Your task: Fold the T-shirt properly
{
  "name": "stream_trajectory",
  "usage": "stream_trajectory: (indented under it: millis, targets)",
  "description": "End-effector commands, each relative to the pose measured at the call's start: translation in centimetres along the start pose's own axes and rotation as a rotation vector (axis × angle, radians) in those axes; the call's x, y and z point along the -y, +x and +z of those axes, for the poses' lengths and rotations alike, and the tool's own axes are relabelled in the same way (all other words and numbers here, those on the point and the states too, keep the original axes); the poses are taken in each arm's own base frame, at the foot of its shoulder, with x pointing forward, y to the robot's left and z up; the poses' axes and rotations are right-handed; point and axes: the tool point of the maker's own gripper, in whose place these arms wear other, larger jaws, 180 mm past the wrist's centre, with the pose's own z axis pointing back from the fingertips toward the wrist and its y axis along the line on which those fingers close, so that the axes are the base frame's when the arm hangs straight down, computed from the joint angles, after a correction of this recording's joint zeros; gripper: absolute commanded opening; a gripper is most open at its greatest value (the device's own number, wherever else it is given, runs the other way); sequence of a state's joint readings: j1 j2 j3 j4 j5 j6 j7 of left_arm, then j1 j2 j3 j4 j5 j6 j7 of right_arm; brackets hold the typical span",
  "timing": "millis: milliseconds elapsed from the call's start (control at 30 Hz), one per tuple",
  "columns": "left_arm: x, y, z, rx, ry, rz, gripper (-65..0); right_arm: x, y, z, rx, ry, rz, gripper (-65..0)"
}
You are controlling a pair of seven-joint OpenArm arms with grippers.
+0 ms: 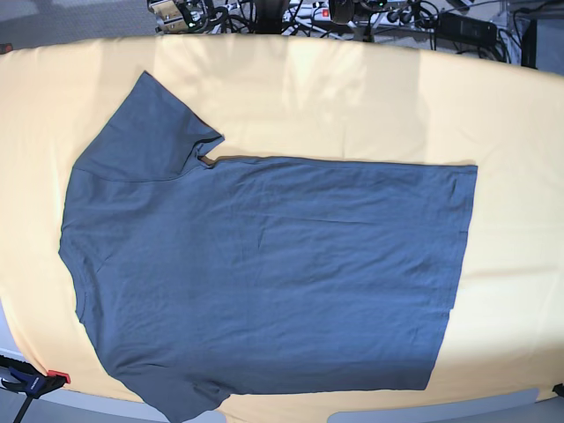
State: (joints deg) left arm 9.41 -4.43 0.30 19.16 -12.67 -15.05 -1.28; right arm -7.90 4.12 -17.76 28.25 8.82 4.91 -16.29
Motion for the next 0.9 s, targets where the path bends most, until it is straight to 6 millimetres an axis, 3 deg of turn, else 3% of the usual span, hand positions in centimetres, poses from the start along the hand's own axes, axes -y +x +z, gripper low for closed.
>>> stream_trajectory:
  millis: [0, 867]
  targets:
    - [0.1, 0.4, 0.0, 0.014, -0.007, 0.001, -65.0, 0.2, 0.4, 0.1, 0.013, -0.003, -0.002, -65.0]
    - [0.5, 0.5, 0.0, -0.019, -0.018, -0.014, -65.0, 1.3, -1.0, 0.2, -0.066, -0.059, 0.150, -65.0]
